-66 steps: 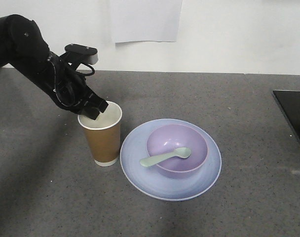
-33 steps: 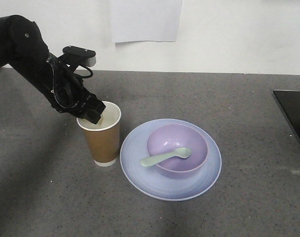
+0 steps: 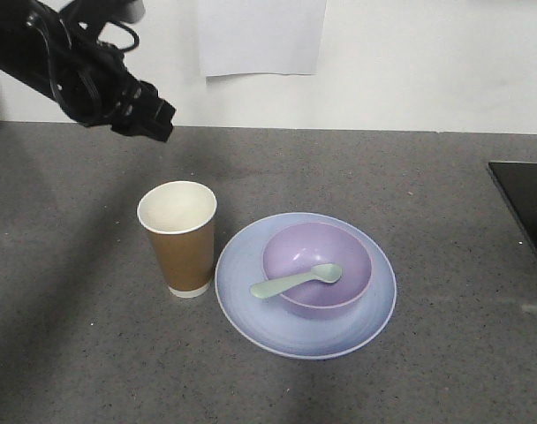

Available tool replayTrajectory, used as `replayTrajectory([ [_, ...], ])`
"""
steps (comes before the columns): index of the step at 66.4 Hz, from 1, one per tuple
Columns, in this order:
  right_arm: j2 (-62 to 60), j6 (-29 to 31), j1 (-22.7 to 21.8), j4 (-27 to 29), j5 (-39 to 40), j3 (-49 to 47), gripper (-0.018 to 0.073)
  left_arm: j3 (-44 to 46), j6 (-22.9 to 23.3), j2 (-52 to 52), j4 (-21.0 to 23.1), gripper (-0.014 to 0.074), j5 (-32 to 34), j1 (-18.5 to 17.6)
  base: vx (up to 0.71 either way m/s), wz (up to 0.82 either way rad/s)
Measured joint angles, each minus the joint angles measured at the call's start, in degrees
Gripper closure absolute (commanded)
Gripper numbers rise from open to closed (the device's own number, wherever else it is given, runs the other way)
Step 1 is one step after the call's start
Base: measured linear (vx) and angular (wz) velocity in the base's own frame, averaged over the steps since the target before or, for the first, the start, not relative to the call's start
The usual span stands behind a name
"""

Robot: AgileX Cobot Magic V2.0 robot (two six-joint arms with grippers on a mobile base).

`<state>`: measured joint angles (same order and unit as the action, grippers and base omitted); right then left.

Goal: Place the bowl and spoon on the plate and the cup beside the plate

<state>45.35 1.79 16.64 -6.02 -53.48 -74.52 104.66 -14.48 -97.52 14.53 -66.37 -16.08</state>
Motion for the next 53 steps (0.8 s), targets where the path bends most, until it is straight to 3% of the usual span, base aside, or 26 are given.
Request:
replayTrajectory([
  [11,0.0,0.0,0.0,0.0,0.26,0.0,0.057,3.2,0.0,4.86,0.0,0.0608,2.48,0.0,0.0,0.0],
  [33,0.0,0.0,0.0,-0.05,3.58,0.0,0.0568,3.76,-1.5,13.43,0.16,0.0604,9.96,0.0,0.0,0.0],
  [53,0.0,0.11,0.0,-1.13,7.09,0.0,0.0568,3.76,-1.5,14.6,0.16,0.0604,10.27,0.0,0.0,0.0],
])
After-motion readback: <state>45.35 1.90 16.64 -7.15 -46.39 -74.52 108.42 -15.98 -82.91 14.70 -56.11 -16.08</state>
